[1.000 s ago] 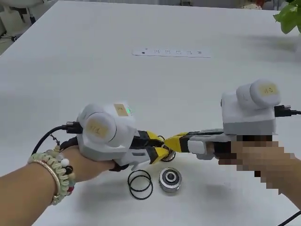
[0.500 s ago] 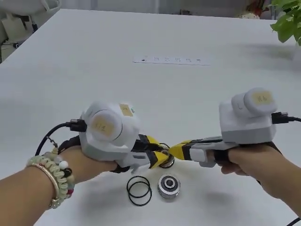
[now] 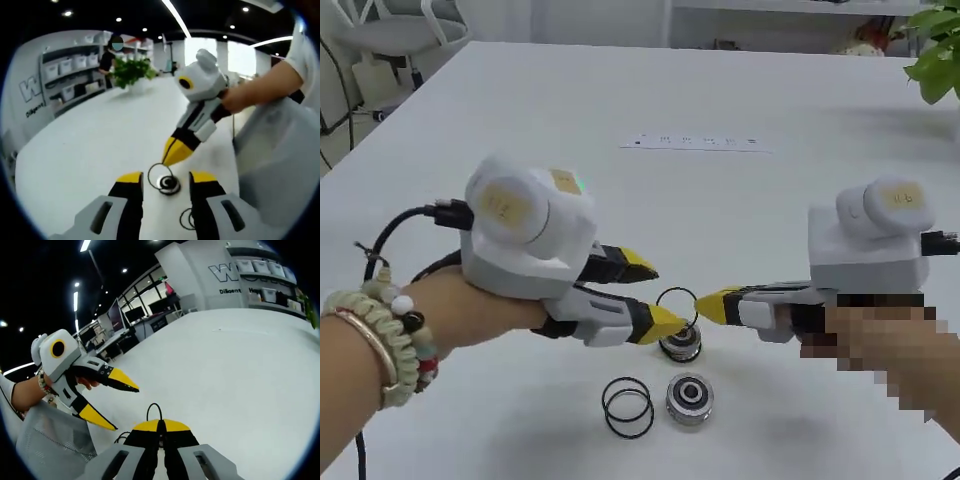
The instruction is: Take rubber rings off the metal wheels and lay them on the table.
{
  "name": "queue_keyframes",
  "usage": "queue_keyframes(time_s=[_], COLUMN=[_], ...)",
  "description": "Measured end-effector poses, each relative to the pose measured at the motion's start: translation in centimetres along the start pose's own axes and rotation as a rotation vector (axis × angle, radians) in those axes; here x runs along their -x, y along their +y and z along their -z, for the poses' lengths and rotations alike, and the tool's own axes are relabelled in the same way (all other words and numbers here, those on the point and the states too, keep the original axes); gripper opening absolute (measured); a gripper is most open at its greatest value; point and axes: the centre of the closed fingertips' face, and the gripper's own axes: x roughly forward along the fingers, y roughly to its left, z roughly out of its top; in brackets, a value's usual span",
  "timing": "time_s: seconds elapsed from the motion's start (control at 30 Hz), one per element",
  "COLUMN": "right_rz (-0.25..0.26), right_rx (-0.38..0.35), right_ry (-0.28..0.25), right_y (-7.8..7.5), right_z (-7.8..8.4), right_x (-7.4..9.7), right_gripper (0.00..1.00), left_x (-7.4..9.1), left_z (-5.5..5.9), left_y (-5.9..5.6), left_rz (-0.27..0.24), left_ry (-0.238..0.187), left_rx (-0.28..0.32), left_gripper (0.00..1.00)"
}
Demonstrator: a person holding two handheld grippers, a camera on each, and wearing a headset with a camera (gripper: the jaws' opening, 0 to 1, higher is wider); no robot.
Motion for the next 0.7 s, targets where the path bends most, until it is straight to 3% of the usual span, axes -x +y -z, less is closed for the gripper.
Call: queue_keyframes(time_s=[0.17, 0.33, 0.47, 0.7], right_rz=[-0.029, -0.052, -0.084, -0.128], right_rx=[0.013, 0.016, 0.021, 0.038], right_ry=[-0.016, -0.013, 0.022, 0.055], right_y=[1.1, 2.0, 2.9, 4.2], right_z=[-0.7, -0.8, -0.2, 0.5], right_x=[0.1, -0.1, -0.3, -0.7], right_gripper=[0.00, 0.00, 0.00, 0.00], left_x=[2.9, 5.8, 7.4, 9.7], left_z=[-1.6, -2.0, -1.6, 0.0], left_y=[-0.4, -0.9, -2.3, -4.0], left_rz=[-0.022, -0.055, -0.060, -0.100], left_ry=[-0.035, -0.042, -0.047, -0.045], left_rx=[-0.016, -0.004, -0.007, 0.014], left_gripper=[0.44, 0.49, 0.56, 0.59])
